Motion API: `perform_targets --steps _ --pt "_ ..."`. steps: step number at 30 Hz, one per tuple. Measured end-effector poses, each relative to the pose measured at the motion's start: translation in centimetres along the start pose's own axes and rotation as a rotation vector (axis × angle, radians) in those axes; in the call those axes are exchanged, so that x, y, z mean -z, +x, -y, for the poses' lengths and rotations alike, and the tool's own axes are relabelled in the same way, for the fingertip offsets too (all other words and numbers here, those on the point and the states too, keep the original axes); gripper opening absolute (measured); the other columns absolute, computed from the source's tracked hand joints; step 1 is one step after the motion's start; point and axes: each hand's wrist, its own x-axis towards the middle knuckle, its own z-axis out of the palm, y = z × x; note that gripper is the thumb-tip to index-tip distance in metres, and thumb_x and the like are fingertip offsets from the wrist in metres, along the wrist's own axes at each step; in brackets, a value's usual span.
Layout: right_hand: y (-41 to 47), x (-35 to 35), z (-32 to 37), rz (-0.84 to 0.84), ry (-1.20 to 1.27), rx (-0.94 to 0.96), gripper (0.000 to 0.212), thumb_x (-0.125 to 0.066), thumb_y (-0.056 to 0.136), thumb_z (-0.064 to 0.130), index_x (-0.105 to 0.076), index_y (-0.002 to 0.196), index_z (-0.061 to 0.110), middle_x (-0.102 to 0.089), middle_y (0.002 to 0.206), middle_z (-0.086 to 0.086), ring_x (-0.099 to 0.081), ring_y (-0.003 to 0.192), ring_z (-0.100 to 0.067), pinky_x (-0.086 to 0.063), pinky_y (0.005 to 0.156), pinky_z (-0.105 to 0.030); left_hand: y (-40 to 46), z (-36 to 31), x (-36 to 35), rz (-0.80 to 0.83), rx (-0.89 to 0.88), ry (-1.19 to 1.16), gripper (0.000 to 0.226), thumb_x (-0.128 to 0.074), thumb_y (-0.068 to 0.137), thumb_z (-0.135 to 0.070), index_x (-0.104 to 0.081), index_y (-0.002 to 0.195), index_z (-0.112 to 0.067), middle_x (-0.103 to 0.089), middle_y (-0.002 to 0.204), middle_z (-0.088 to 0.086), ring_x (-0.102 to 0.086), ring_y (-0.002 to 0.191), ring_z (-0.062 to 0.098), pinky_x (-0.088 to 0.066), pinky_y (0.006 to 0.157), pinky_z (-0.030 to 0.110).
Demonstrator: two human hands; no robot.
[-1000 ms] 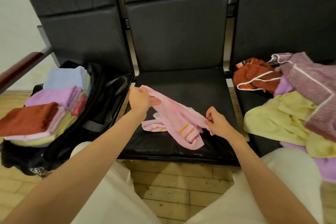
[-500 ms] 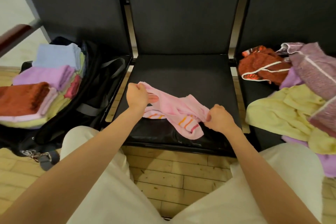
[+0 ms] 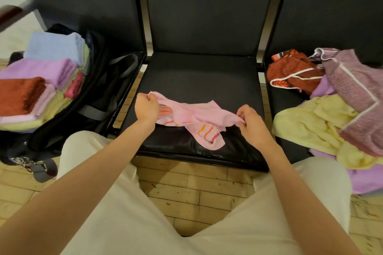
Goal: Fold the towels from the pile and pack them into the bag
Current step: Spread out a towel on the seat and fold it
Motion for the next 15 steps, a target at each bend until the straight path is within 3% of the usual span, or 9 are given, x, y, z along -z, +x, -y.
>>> perform_targets --steps 3,6,9,15 --pt "-0.4 -0.2 0.9 0.095 -0.104 0.12 0.013 -0.052 0.094 0.01 -0.043 0.092 0.02 -0.048 0.098 -0.001 -0.054 0.074 -0.013 -0.047 0.067 -0.019 0.0 0.0 0.1 0.012 0.015 -0.007 0.013 -0.037 0.103 -0.02 -0.046 0.093 -0.017 -0.066 0.095 0.014 -0.071 0.073 0.029 -0.06 0.068 0.043" --pt "-0.8 -1.1 1.0 0.25 -0.191 0.12 0.009 -0.053 0.094 0.012 -0.058 0.095 0.02 -0.049 0.108 0.003 -0.056 0.084 -0.013 -0.046 0.075 -0.017 0.2 0.3 0.3 0.017 -0.004 0.009 0.02 -0.039 0.101 -0.025 -0.044 0.082 -0.025 -0.067 0.095 0.015 -0.07 0.08 0.032 -0.059 0.073 0.047" --pt "-1.1 -1.8 0.8 0.377 -0.125 0.066 0.013 -0.055 0.093 0.014 -0.066 0.101 0.016 -0.055 0.111 0.001 -0.056 0.086 -0.011 -0.046 0.079 -0.018 0.5 0.6 0.5 0.021 -0.006 0.019 0.02 -0.039 0.101 -0.026 -0.043 0.081 -0.028 -0.067 0.094 0.015 -0.069 0.081 0.033 -0.058 0.075 0.049" --pt "-1.4 -2.2 2.0 0.419 0.069 0.02 0.019 -0.067 0.085 0.034 -0.07 0.08 0.016 -0.066 0.082 -0.003 -0.063 0.074 -0.016 -0.056 0.072 -0.028 0.0 0.5 1.6 0.051 0.0 0.009 0.015 -0.039 0.101 -0.024 -0.046 0.088 -0.021 -0.067 0.092 0.016 -0.07 0.073 0.033 -0.059 0.073 0.047"
